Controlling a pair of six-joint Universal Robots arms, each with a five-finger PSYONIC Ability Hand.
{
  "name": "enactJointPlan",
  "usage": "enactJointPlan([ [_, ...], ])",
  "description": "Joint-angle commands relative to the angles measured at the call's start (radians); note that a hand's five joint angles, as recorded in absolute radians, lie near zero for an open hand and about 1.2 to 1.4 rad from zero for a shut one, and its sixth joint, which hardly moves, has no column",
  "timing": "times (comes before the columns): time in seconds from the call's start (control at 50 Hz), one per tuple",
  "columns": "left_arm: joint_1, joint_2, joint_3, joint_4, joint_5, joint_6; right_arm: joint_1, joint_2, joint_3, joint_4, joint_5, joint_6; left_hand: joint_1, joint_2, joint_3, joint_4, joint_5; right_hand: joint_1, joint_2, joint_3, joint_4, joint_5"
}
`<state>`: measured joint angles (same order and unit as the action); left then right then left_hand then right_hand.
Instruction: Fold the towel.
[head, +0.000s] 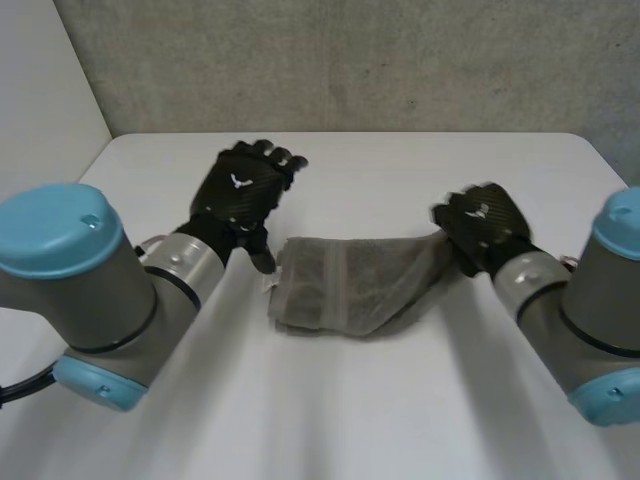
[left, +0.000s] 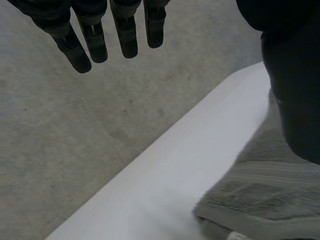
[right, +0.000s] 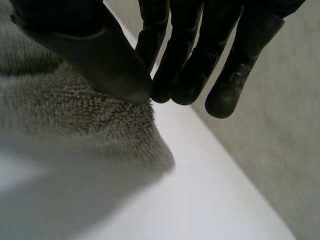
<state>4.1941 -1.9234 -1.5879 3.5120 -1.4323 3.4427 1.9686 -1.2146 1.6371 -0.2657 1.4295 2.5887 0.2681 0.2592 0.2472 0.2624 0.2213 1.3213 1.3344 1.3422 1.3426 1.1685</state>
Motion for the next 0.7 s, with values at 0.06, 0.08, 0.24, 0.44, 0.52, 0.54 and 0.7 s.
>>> enactJointPlan([
  [0.06,0.08,0.081,-0.004,0.002,-0.062,-0.053,0.305,0.188,-0.26,0.013,-0.118,0.067,-0.072,-0.063,-0.051,-0.066,-0.2,0.075,0.062,0.054,0.054,0.053],
  [0.08,0.093,0.086,-0.004,0.002,-0.083,-0.077,0.324,0.232,-0.301,0.019,-0.121,0.092,-0.072,-0.063,-0.051,-0.066,-0.2,0.075,0.062,0.054,0.054,0.053],
  [0.24,0.124,0.093,-0.035,0.002,-0.123,-0.139,0.357,0.405,-0.44,0.054,-0.112,0.148,-0.075,-0.066,-0.054,-0.069,-0.203,0.075,0.062,0.054,0.054,0.053],
  [0.44,0.113,0.08,-0.047,0.015,-0.117,-0.142,0.342,0.284,-0.365,0.091,-0.08,0.165,-0.078,-0.069,-0.057,-0.072,-0.206,-1.004,-1.017,-1.025,-1.026,-1.026],
  [0.52,0.098,0.066,-0.041,0.036,-0.119,-0.149,0.317,0.155,-0.275,0.085,-0.028,0.237,-0.078,-0.069,-0.057,-0.072,-0.206,-1.121,-1.134,-1.142,-1.143,-1.143],
  [0.54,0.098,0.066,-0.041,0.036,-0.119,-0.149,0.317,0.155,-0.275,0.085,-0.027,0.237,-0.078,-0.069,-0.057,-0.072,-0.206,-1.122,-1.135,-1.143,-1.143,-1.144],
  [0.7,-0.005,-0.016,-0.017,0.073,-0.119,-0.18,0.184,0.064,-0.194,0.099,0.02,0.464,-0.075,-0.066,-0.054,-0.069,-0.203,-1.147,-1.16,-1.168,-1.168,-1.168],
])
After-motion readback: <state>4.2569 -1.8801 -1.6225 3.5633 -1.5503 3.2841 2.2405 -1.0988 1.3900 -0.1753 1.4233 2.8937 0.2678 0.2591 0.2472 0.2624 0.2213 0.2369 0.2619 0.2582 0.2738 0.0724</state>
